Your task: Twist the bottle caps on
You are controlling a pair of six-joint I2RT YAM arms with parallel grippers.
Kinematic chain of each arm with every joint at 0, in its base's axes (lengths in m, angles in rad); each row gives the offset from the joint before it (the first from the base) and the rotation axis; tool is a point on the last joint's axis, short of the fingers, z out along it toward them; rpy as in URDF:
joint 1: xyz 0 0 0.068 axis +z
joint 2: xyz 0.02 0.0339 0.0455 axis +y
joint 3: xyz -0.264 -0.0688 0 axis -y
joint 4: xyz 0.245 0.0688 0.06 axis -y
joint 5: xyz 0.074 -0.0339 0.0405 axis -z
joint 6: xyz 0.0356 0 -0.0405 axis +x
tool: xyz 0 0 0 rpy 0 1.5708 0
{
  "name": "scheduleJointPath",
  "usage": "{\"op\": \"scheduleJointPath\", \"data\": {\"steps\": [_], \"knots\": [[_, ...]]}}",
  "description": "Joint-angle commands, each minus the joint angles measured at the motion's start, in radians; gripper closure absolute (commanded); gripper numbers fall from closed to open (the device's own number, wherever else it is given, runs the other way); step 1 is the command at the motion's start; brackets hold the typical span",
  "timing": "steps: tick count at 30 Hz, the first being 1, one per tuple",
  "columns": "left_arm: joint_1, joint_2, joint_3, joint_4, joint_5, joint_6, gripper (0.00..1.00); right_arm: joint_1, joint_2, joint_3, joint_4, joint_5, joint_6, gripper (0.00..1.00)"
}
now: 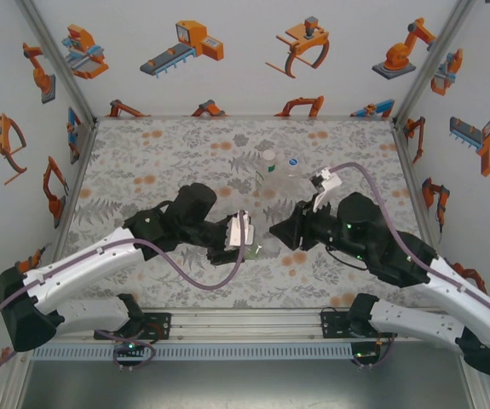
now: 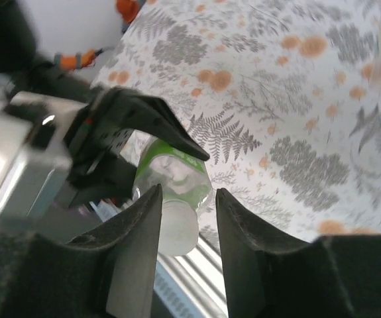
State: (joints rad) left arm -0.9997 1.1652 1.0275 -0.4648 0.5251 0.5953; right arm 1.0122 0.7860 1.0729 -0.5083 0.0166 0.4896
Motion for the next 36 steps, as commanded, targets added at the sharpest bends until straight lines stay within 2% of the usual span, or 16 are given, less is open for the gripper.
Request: {"op": "scheduleJointPath", "data": {"steps": [1, 4, 8, 13, 18, 27, 36], "knots": [[0.004, 0.042, 0.07, -0.155, 0.155, 0.029, 1.0, 0.008, -0.013, 0.033, -0.036, -0.237, -0.426, 0.58], [0.004, 0.078, 0.112, -0.251, 0.229, 0.043, 1.0, 0.007, -0.012, 0.033, -0.076, -0.424, -0.613, 0.52], [0.004, 0.1, 0.141, -0.316, 0.288, 0.04, 1.0, 0.007, -0.02, 0.017, -0.11, -0.538, -0.76, 0.46], [0.004, 0.105, 0.147, -0.324, 0.314, 0.011, 1.0, 0.007, -0.03, -0.037, -0.082, -0.575, -0.799, 0.47], [0.006, 0.114, 0.153, -0.324, 0.331, -0.002, 1.0, 0.008, -0.036, -0.077, -0.053, -0.553, -0.798, 0.49], [0.007, 0.132, 0.154, -0.324, 0.332, -0.019, 1.0, 0.009, -0.036, -0.087, -0.015, -0.576, -0.787, 0.55], [0.009, 0.131, 0.156, -0.316, 0.329, -0.024, 1.0, 0.015, -0.032, -0.1, -0.01, -0.58, -0.77, 0.55]]}}
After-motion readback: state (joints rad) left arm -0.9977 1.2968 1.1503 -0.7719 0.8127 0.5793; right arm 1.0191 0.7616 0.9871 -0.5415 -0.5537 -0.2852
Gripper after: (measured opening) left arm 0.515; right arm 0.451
